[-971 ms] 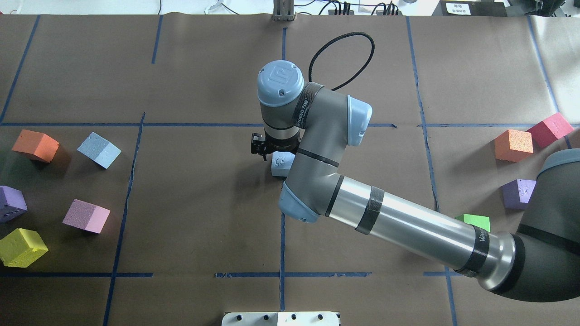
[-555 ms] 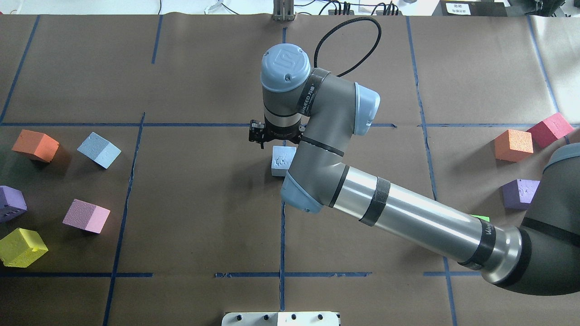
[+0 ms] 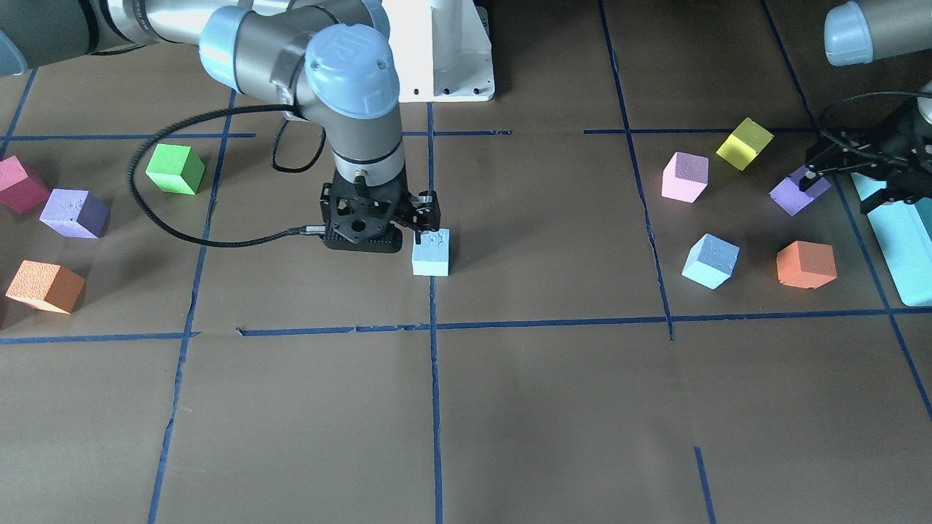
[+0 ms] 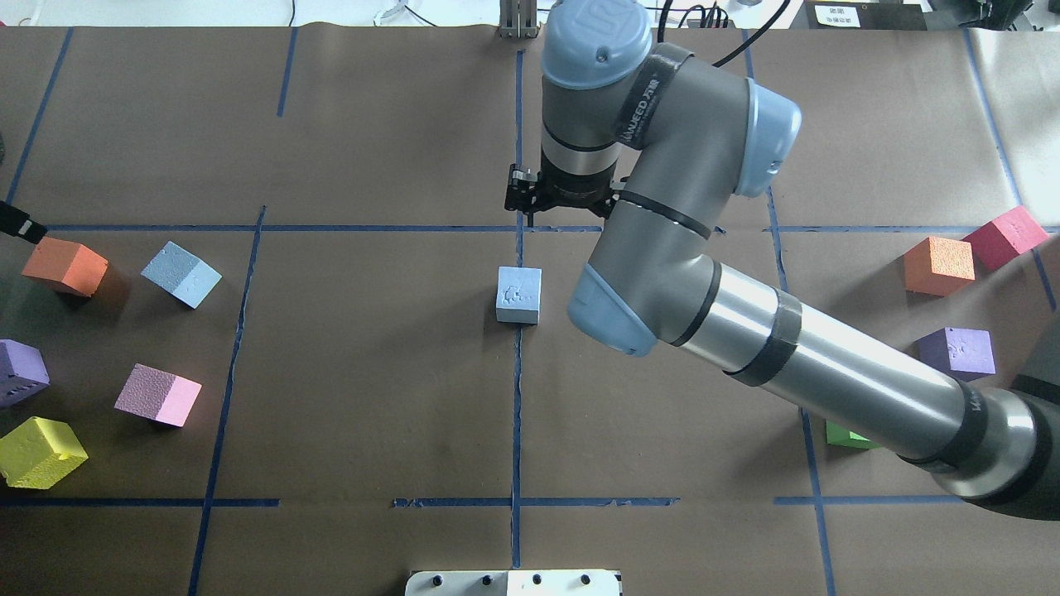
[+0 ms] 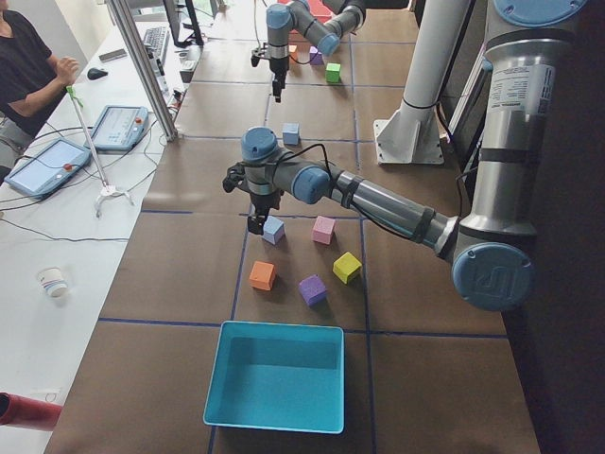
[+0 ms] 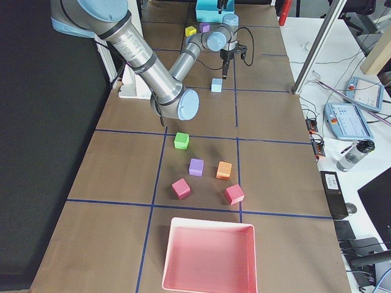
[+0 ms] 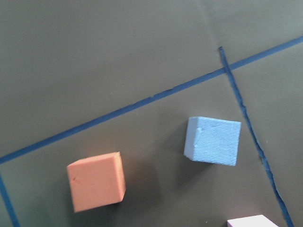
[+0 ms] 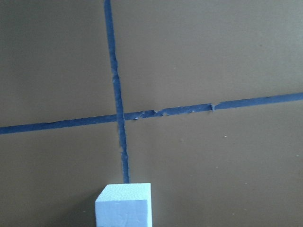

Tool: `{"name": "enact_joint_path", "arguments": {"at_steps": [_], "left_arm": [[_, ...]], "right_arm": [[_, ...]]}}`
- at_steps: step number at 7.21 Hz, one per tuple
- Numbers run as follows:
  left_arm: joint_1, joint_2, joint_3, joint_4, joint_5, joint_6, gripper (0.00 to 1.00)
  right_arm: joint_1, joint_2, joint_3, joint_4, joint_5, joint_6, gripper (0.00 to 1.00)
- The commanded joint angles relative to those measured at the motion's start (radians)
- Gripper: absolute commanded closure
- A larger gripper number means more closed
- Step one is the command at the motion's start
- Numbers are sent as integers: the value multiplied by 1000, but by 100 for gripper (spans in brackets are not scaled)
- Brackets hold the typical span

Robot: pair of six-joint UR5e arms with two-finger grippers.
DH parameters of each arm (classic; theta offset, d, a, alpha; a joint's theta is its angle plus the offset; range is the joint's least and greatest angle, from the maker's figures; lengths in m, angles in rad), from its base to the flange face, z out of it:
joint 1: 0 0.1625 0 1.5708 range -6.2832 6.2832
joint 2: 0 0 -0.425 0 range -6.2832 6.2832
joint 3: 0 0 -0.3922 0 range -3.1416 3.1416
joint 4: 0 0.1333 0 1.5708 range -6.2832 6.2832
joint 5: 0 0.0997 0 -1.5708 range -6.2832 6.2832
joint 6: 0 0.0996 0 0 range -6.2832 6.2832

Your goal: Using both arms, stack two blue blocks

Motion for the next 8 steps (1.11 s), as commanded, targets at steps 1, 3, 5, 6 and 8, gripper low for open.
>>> {"name": "enact_joint_path", "arguments": {"at_steps": [1, 3, 5, 6, 8], "left_arm": [[110, -62, 58, -21, 52, -18, 0], [159, -102, 192, -132, 54, -59, 0], [202, -105, 247, -232, 54, -143, 0], [210, -119, 260, -233, 54, -145, 0], [210, -146, 295, -233, 54, -151, 0]], "right_arm": [[105, -168, 217, -78, 71, -135, 0], [160, -245, 303, -96, 78, -221, 0], [209, -277, 322, -98, 80, -277, 0], [223, -291, 325, -98, 80, -304, 0], [240, -302, 327, -98, 80, -320, 0]]}}
